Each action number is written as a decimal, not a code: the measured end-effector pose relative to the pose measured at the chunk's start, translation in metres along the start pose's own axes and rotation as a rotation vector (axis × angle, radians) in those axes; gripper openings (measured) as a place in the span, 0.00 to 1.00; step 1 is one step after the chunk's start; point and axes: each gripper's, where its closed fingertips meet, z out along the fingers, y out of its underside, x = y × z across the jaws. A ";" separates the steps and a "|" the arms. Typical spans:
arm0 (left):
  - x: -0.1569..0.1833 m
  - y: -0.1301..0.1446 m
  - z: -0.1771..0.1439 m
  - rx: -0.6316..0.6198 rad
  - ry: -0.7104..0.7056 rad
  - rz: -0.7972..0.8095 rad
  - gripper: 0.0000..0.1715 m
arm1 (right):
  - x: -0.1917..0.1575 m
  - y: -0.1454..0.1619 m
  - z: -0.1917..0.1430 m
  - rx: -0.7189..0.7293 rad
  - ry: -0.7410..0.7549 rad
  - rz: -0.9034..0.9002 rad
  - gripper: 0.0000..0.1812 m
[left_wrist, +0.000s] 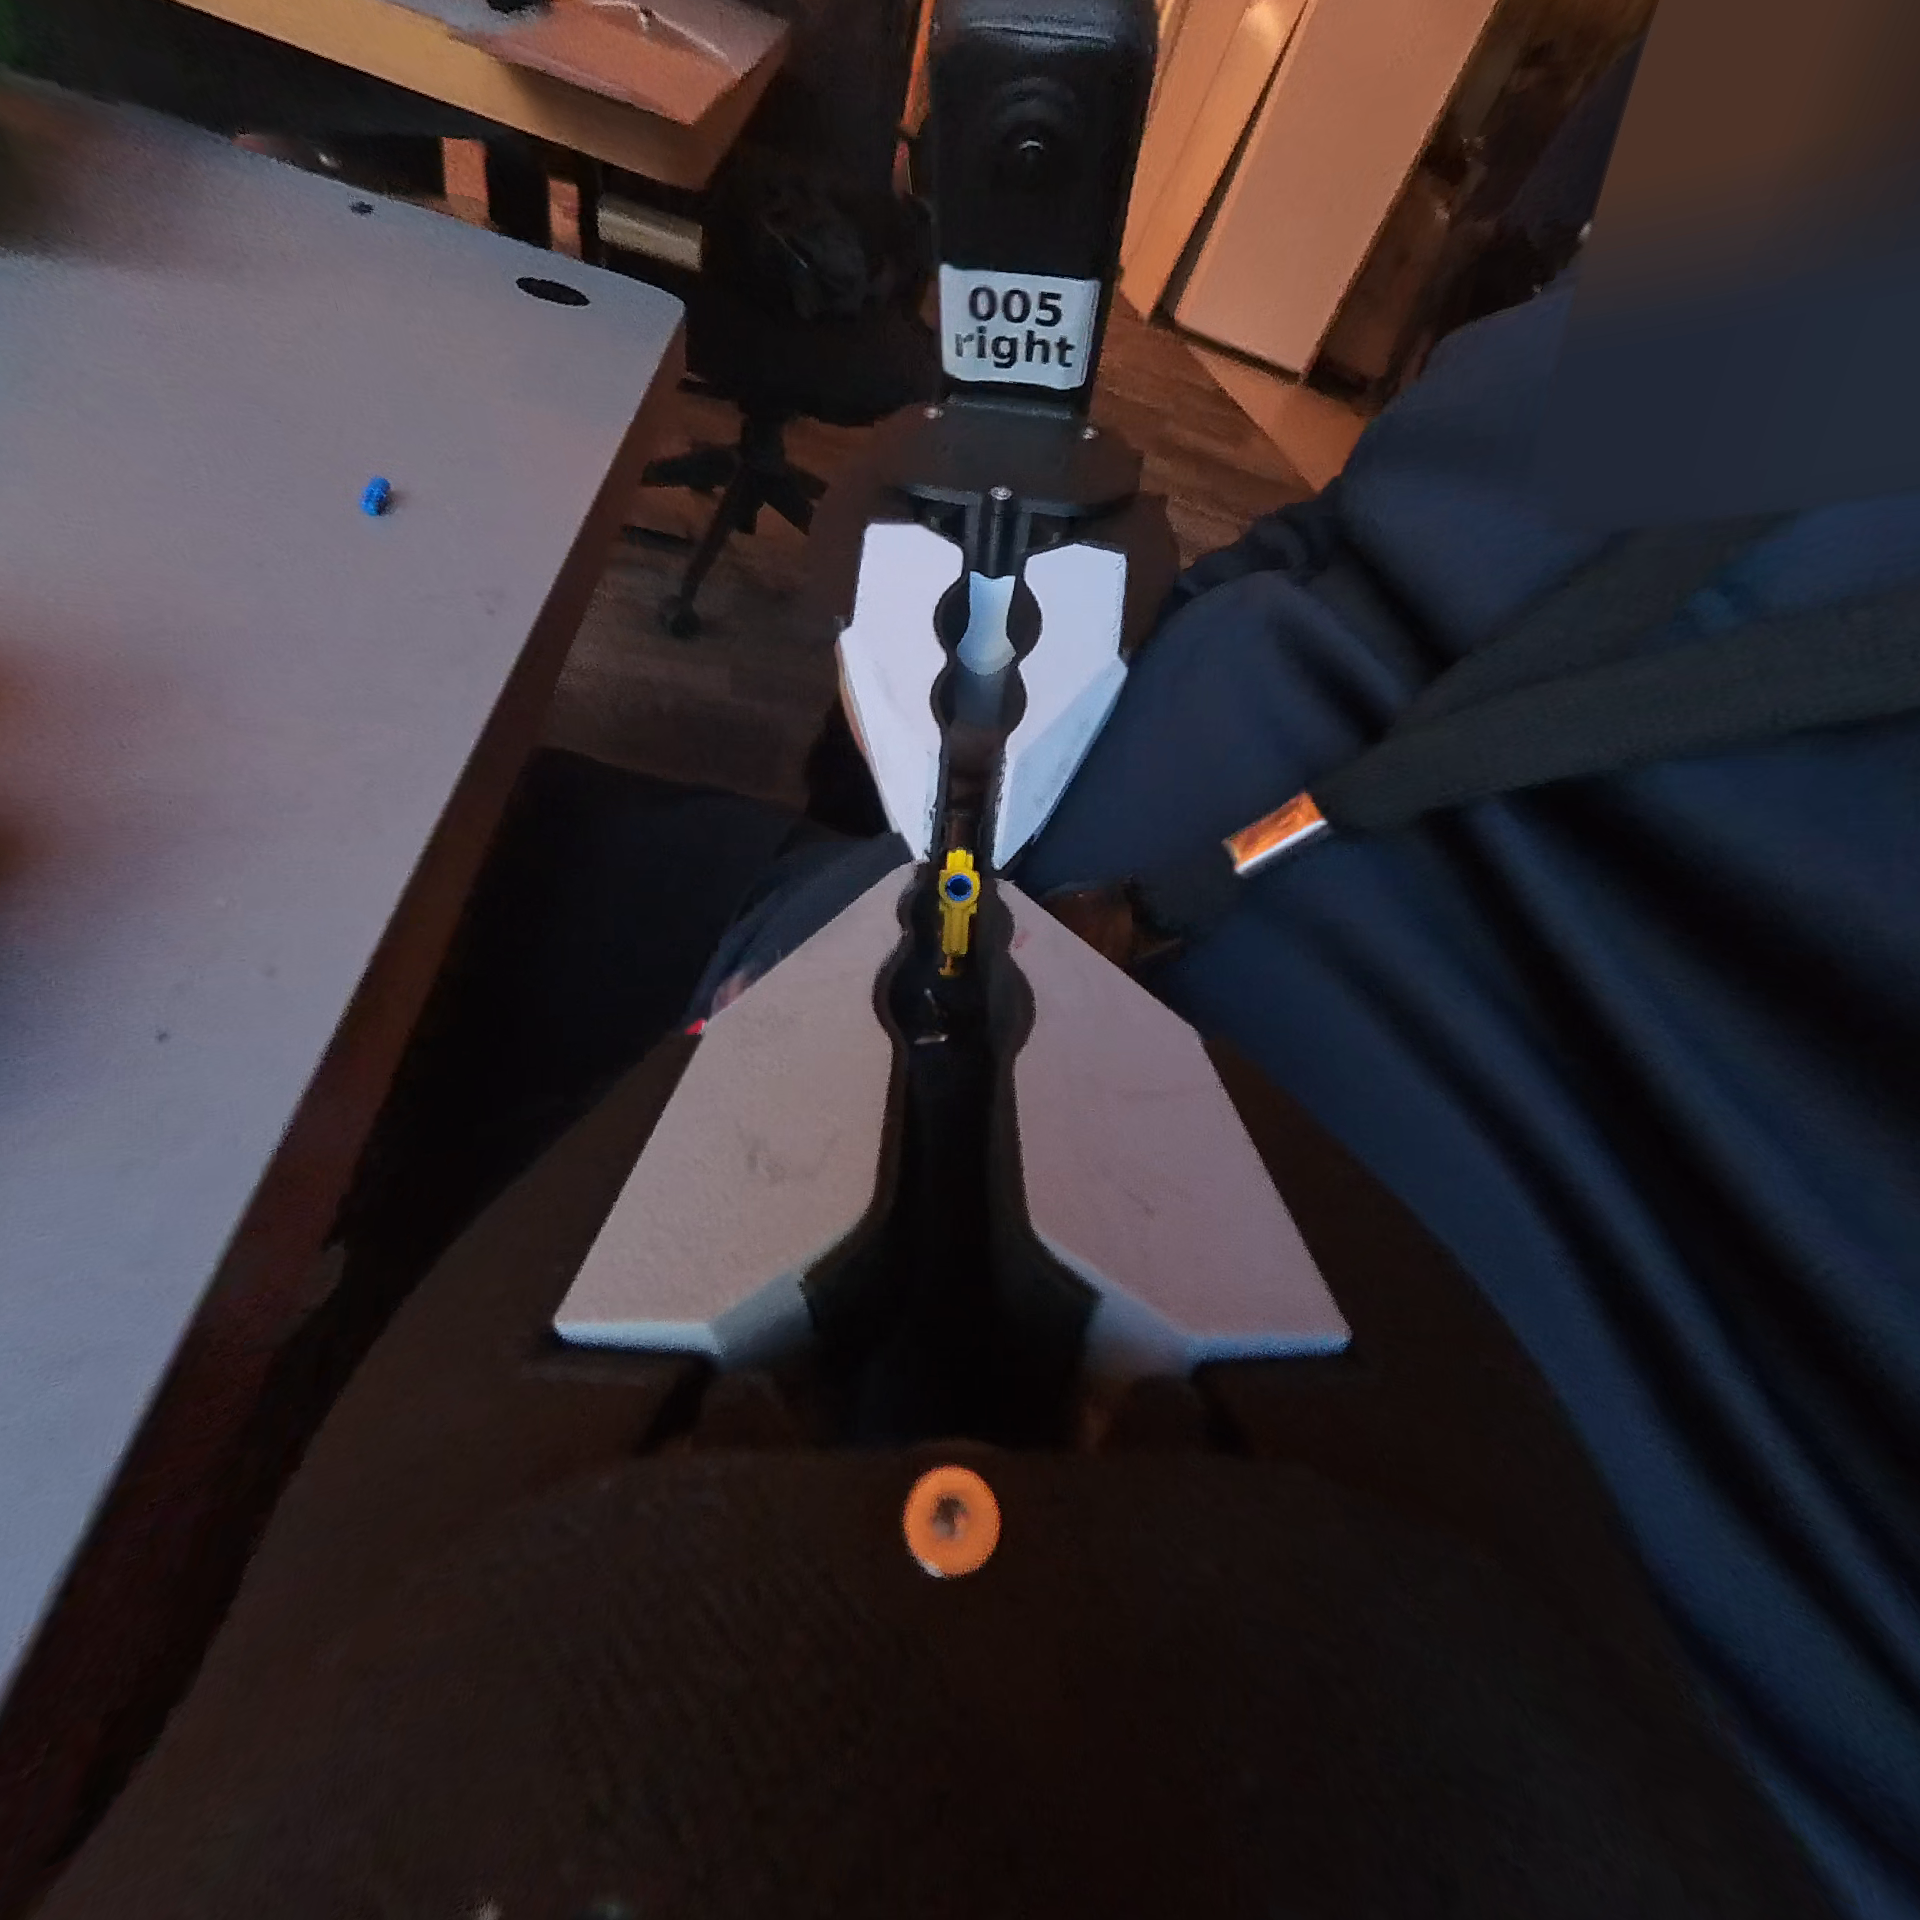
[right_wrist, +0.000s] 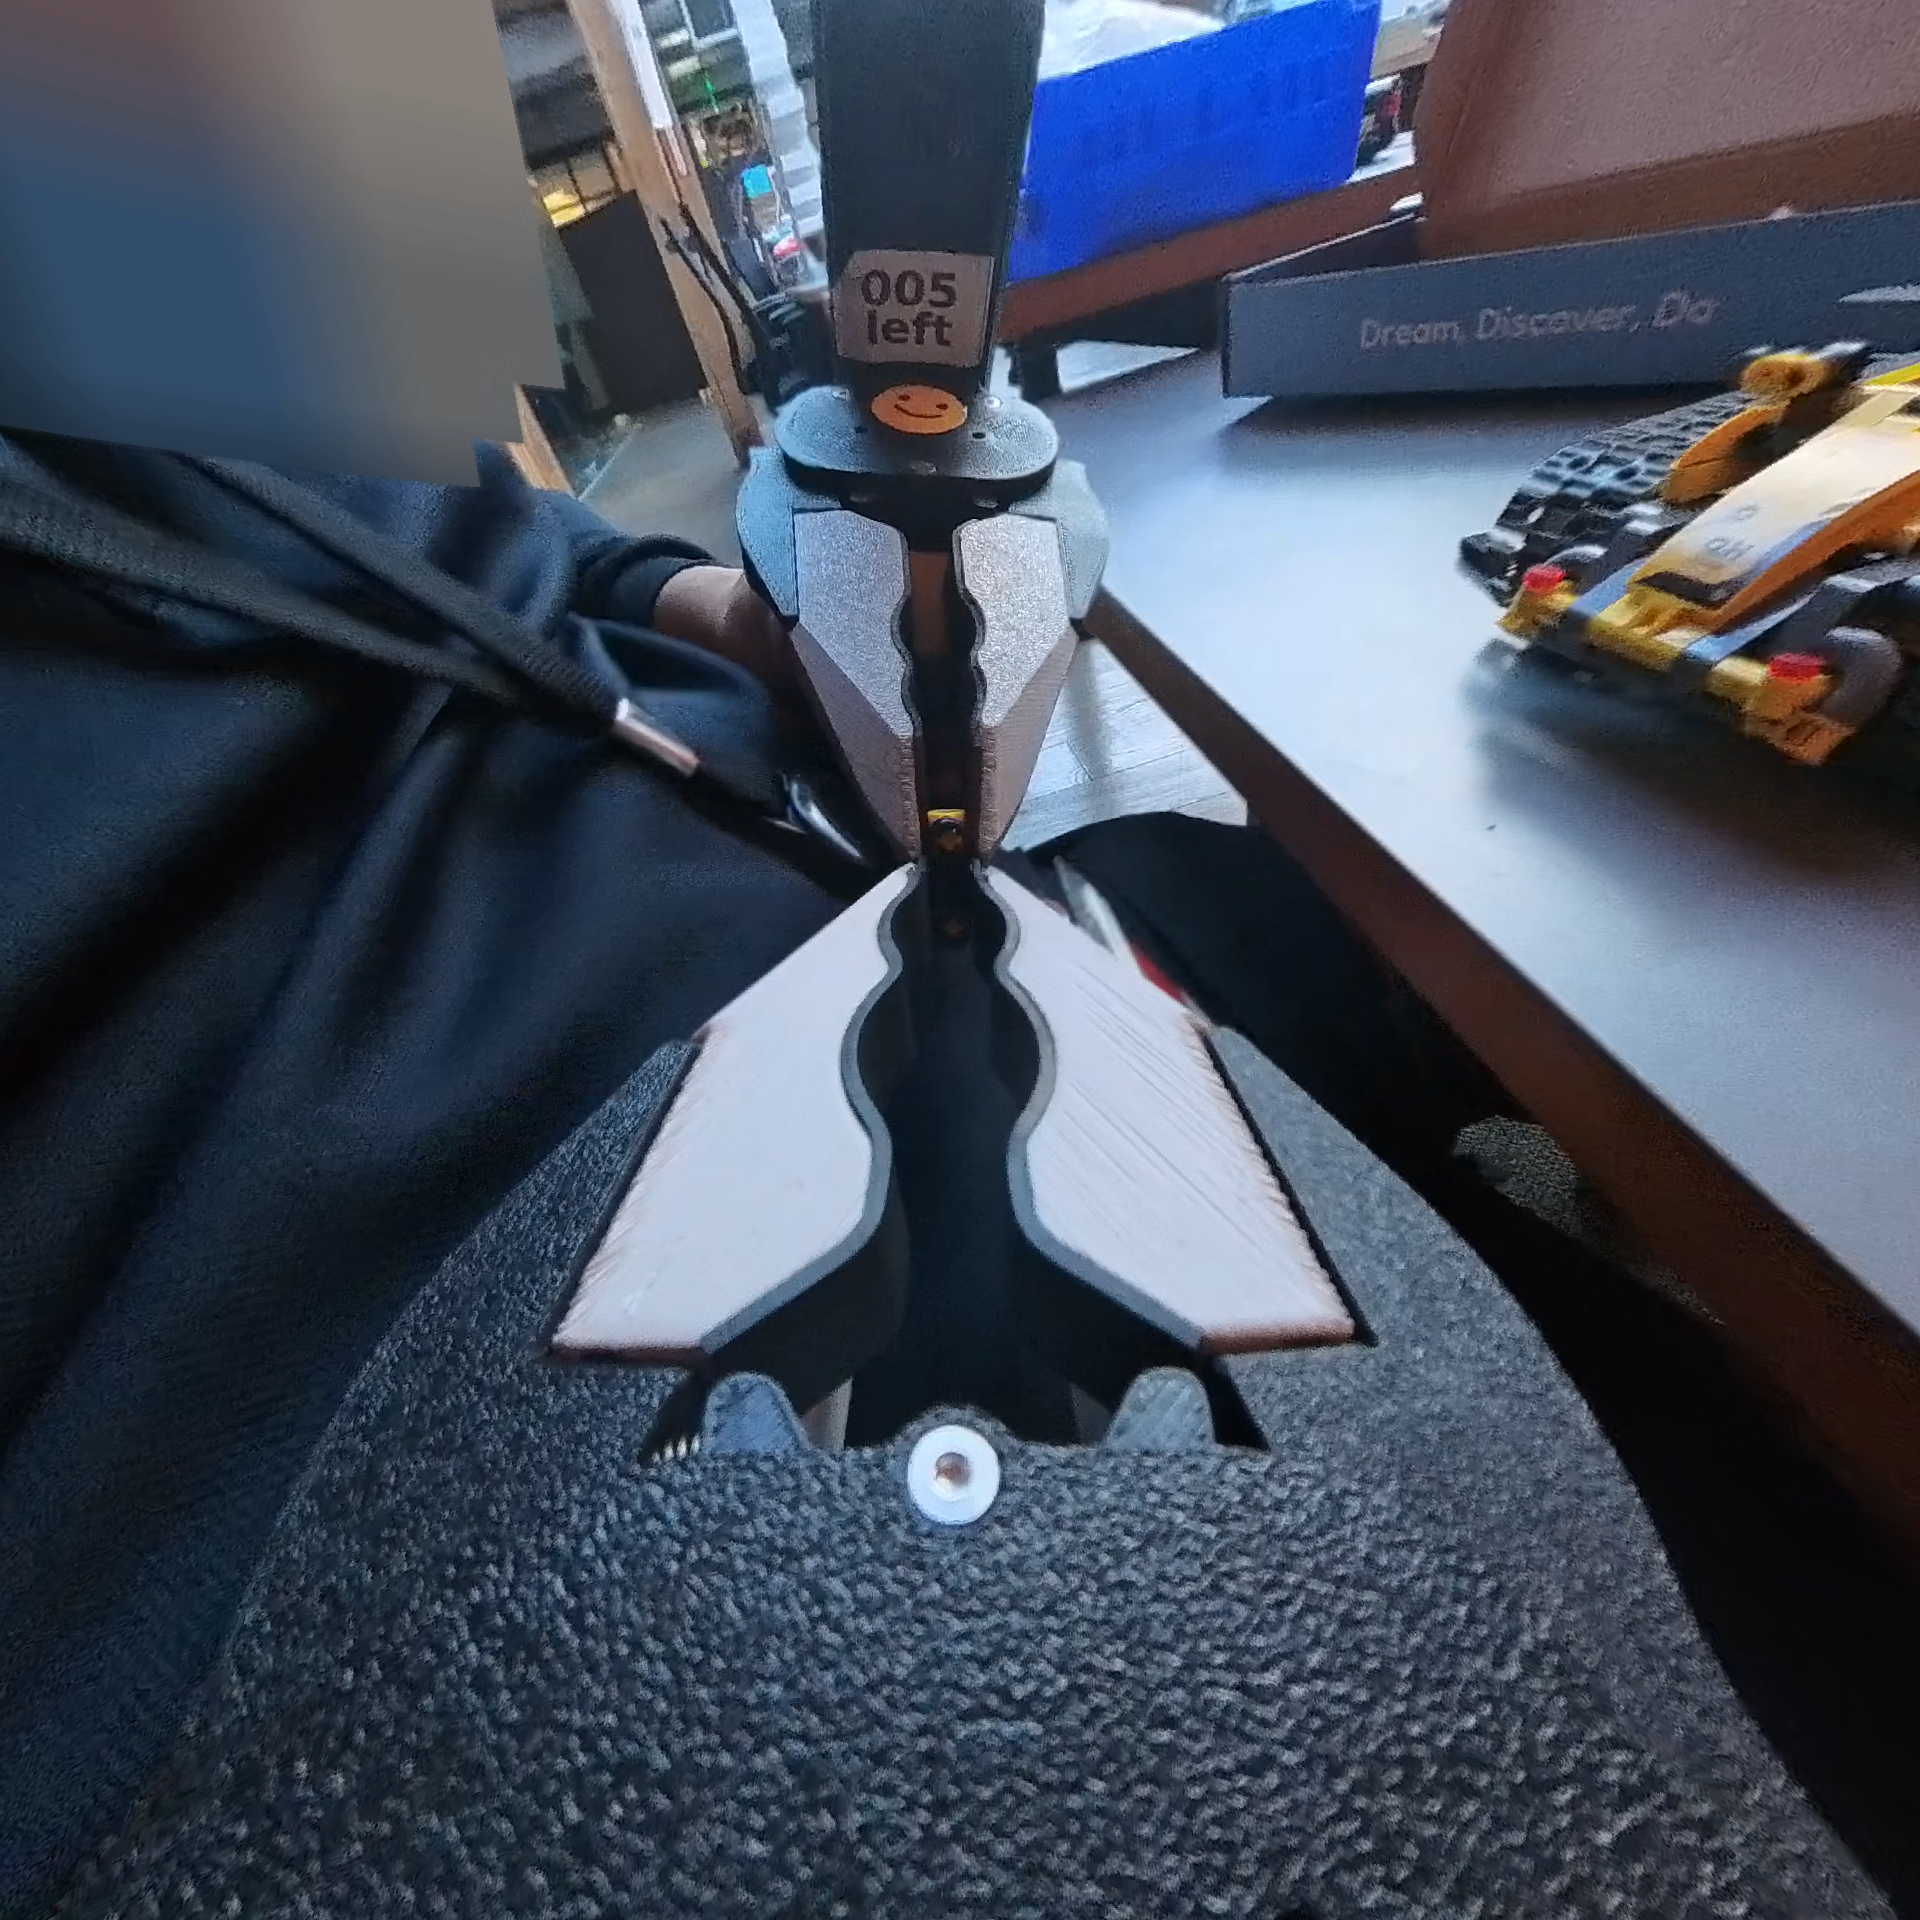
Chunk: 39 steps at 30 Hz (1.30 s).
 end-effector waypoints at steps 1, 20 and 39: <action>0.003 0.002 0.001 0.006 0.000 -0.008 0.03 | -0.003 0.003 -0.001 -0.009 -0.004 -0.011 0.03; -0.012 -0.006 -0.011 0.038 -0.110 0.148 0.03 | 0.016 -0.001 -0.047 0.101 0.098 0.051 0.03; -0.037 -0.021 -0.036 0.237 -0.154 0.009 0.03 | 0.196 0.001 -0.077 -0.394 0.645 -0.052 0.06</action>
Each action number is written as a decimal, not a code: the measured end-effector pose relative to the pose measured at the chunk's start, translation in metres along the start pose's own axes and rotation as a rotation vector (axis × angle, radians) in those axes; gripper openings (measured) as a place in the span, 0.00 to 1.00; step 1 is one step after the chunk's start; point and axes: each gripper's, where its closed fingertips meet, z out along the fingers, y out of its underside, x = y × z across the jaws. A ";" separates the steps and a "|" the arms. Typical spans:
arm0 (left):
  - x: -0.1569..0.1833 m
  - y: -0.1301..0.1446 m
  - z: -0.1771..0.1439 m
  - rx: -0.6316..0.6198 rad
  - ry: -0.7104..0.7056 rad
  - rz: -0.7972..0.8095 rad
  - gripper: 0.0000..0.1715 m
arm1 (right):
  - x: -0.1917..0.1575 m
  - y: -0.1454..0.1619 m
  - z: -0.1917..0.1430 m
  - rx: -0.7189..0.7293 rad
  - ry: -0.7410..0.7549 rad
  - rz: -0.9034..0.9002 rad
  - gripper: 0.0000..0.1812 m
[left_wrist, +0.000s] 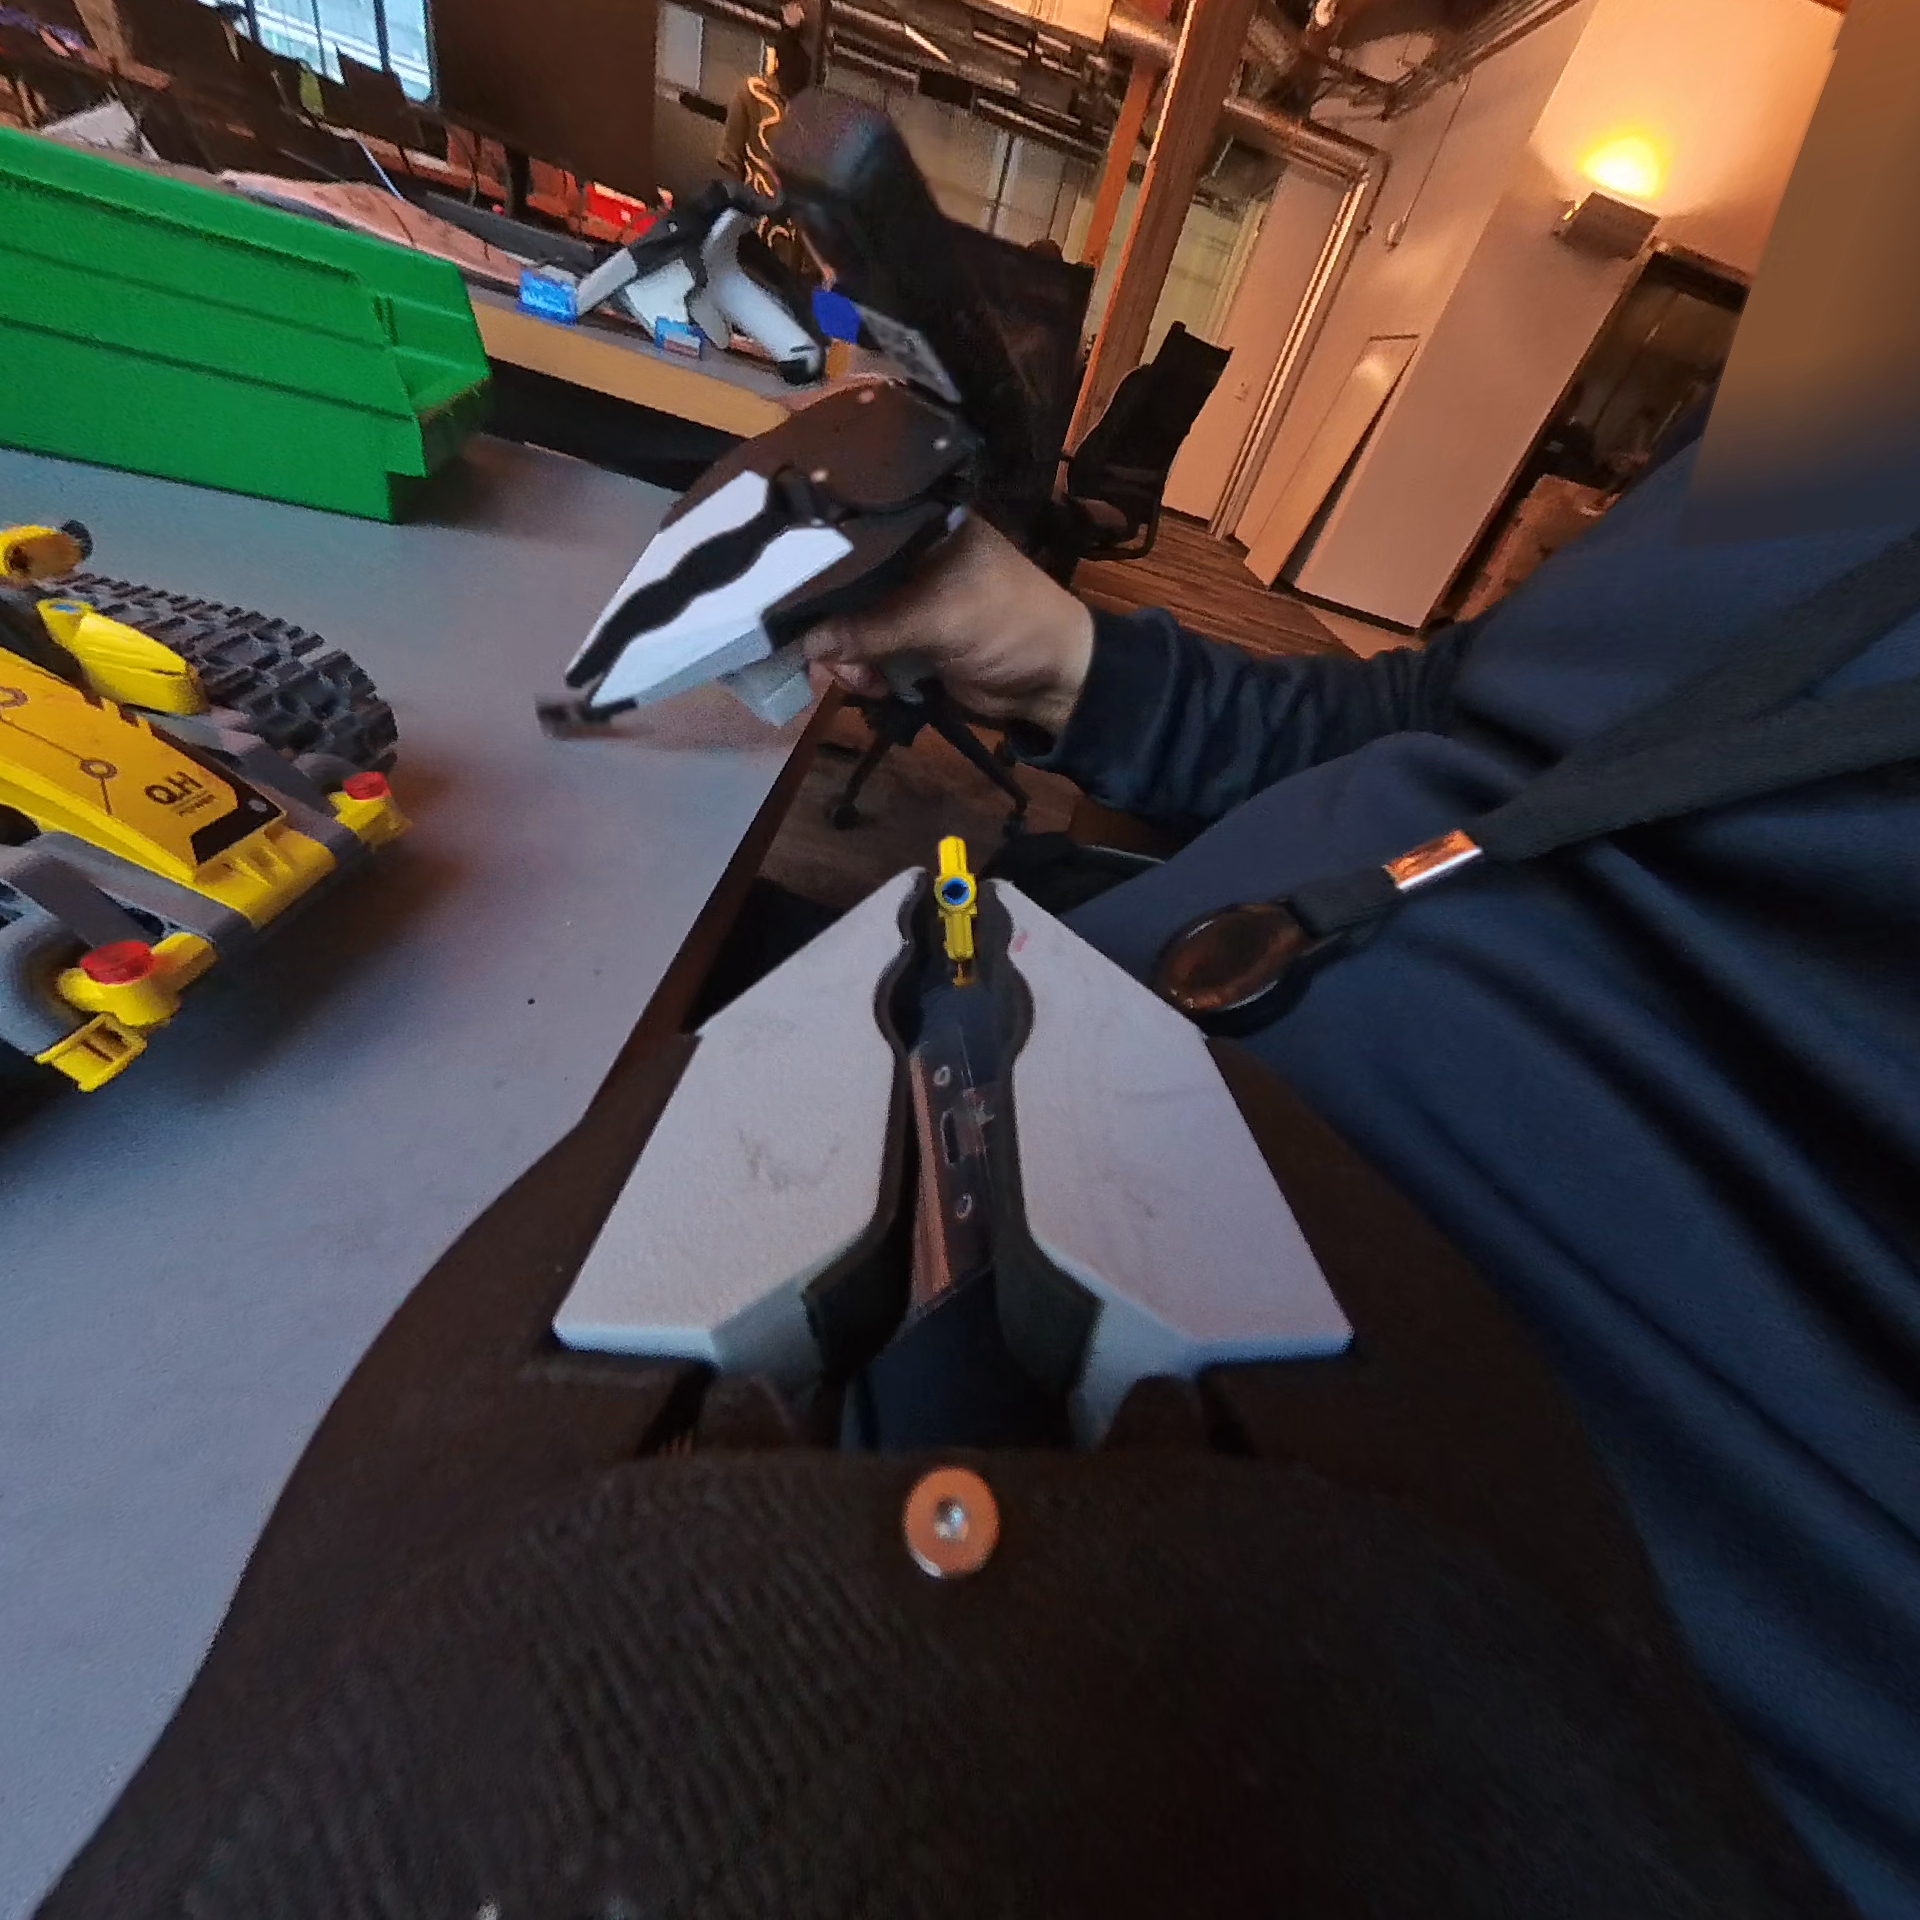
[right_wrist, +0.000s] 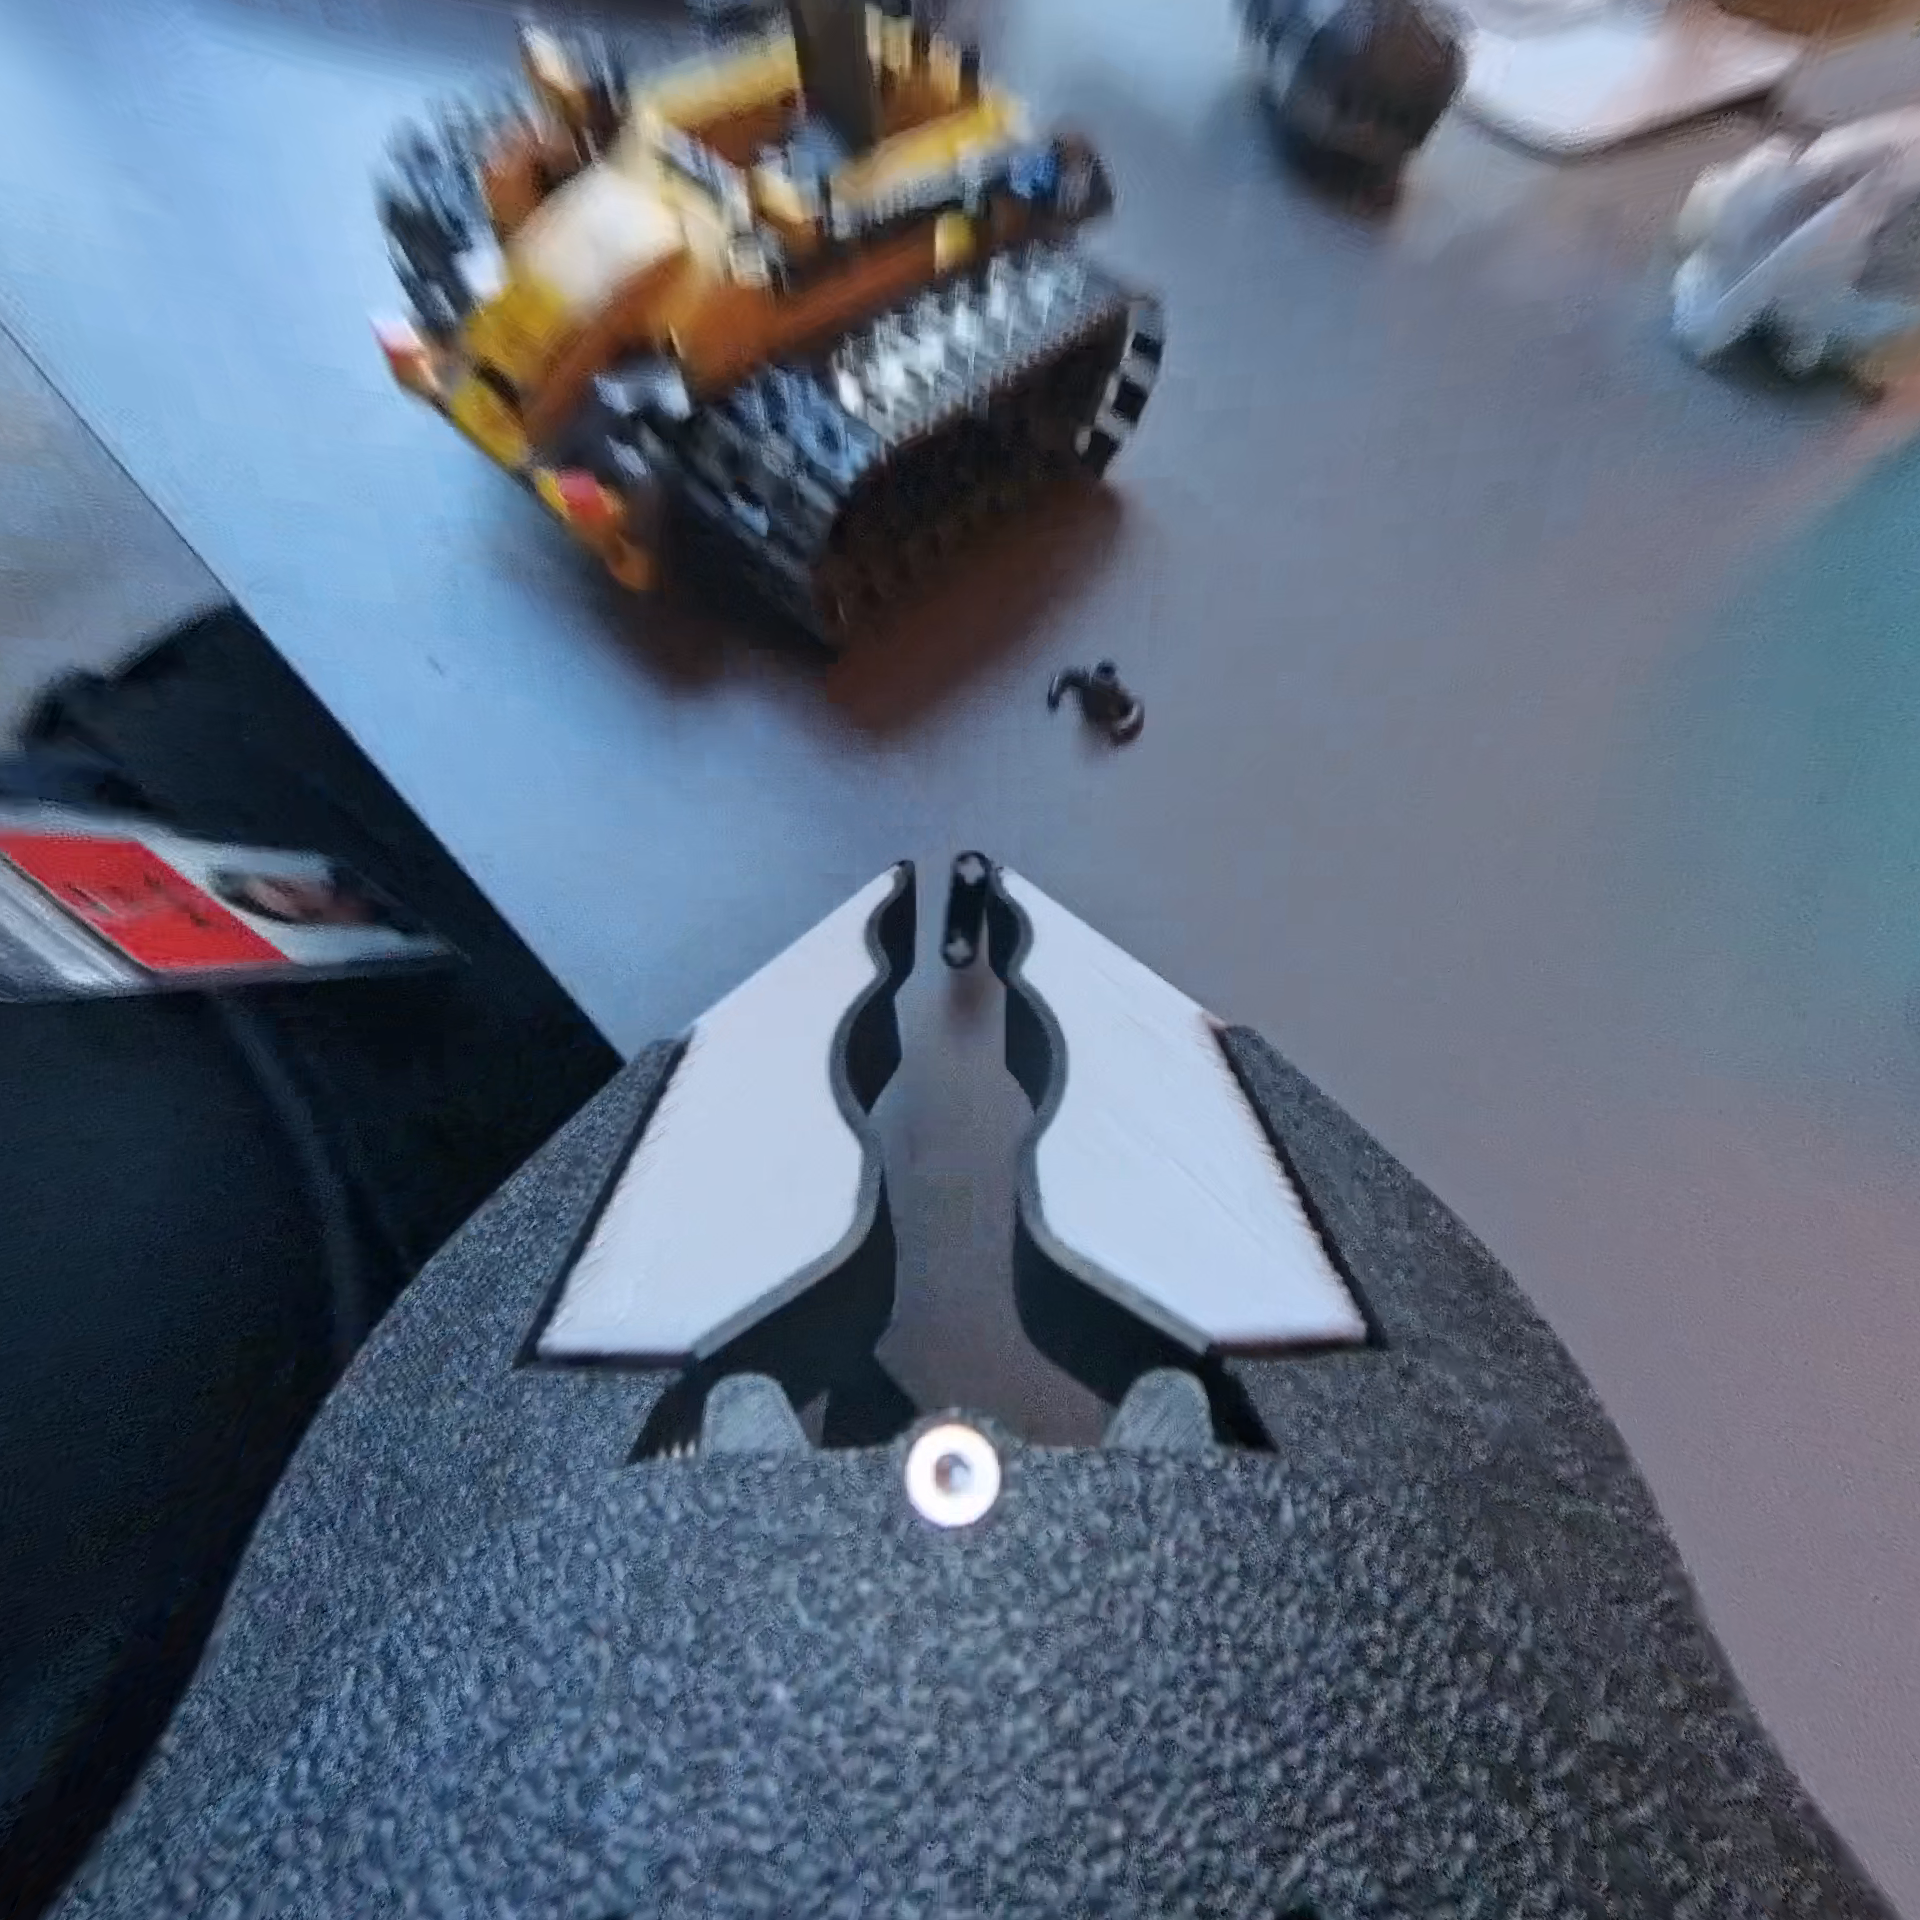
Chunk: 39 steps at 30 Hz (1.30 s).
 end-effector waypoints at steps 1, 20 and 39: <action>-0.001 0.001 0.000 -0.005 -0.004 -0.001 0.03 | -0.001 0.006 0.007 -0.042 -0.002 -0.017 0.06; -0.020 -0.009 -0.008 0.079 -0.014 -0.105 0.03 | -0.115 -0.050 -0.021 0.291 -0.374 -0.088 0.12; -0.005 -0.001 0.002 0.025 0.045 -0.059 0.02 | -0.188 -0.050 -0.019 0.283 -0.722 0.002 0.03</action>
